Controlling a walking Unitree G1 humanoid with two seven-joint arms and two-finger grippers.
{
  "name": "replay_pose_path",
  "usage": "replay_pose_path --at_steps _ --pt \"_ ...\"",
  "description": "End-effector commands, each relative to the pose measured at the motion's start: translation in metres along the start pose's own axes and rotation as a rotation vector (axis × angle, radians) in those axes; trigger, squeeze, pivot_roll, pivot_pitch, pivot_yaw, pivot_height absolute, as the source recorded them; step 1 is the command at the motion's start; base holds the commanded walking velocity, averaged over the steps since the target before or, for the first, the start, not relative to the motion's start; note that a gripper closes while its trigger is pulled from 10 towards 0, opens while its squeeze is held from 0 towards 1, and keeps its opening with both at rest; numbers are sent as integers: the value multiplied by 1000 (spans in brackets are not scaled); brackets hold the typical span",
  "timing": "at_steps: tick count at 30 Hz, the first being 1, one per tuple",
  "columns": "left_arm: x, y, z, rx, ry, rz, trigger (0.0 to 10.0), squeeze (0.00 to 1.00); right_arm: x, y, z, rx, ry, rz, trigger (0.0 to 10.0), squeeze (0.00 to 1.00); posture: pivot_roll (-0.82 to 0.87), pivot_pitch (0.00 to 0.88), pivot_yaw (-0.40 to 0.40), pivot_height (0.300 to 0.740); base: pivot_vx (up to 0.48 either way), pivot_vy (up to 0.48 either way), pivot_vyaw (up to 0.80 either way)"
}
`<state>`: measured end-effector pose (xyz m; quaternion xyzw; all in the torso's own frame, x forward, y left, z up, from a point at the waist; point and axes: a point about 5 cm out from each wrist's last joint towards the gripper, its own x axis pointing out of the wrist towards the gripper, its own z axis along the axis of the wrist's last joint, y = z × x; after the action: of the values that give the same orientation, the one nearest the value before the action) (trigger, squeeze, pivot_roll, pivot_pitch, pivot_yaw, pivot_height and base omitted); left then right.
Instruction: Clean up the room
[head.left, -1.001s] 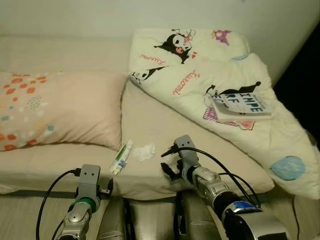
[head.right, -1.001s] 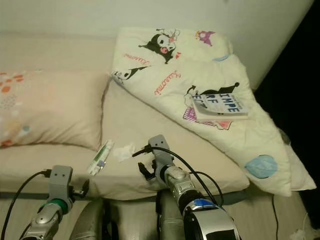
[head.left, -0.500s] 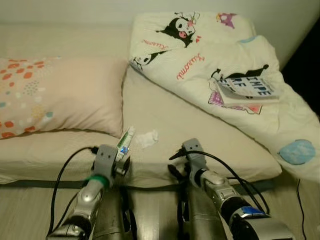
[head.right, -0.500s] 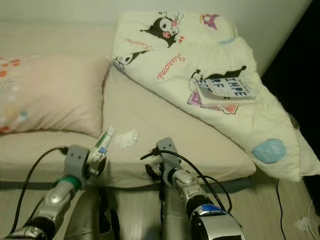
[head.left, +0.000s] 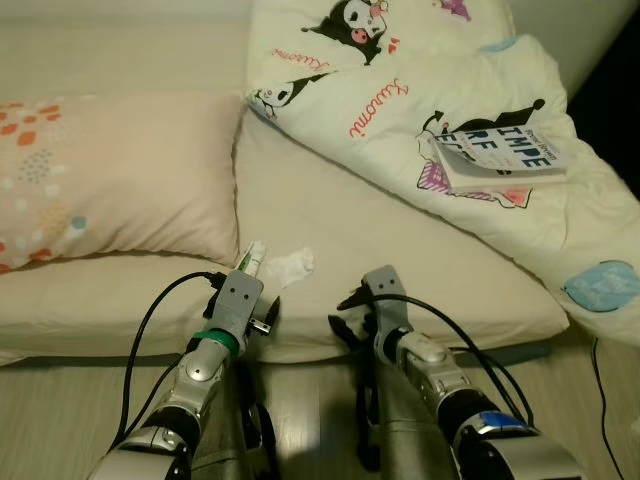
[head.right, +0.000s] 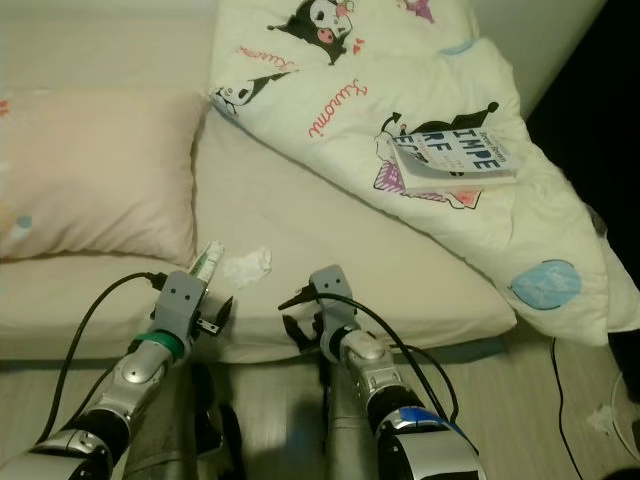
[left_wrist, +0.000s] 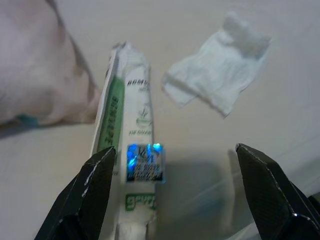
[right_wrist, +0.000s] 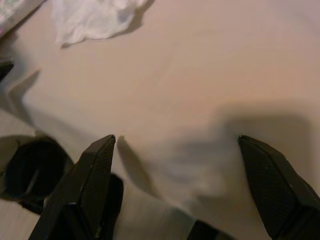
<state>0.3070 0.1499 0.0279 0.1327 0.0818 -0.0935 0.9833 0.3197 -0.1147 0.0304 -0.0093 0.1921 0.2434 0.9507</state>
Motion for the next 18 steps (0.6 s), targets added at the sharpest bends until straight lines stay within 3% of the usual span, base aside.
replay_pose_path --at_steps 1,5,10,14,18 --pt "-5 0 -12 -2 55 4 10000 0 -2 -1 -3 22 -3 0 10000 0 -247 298 44 605 0 0 0" --pt "1 12 -1 11 26 86 10000 0 -3 -6 16 23 -98 26 10000 0 -271 333 38 605 0 0 0" --pt "7 30 12 -42 -19 196 10000 0 -2 -3 27 59 -163 68 10000 0 -272 349 36 605 0 0 0" --pt "11 36 23 -37 -64 225 10000 0 -1 0 28 61 -165 82 10000 0 -263 364 32 605 0 0 0" --pt "11 37 26 25 -81 209 10000 0 2 6 31 78 -169 97 10000 0 -251 390 36 605 0 0 0"
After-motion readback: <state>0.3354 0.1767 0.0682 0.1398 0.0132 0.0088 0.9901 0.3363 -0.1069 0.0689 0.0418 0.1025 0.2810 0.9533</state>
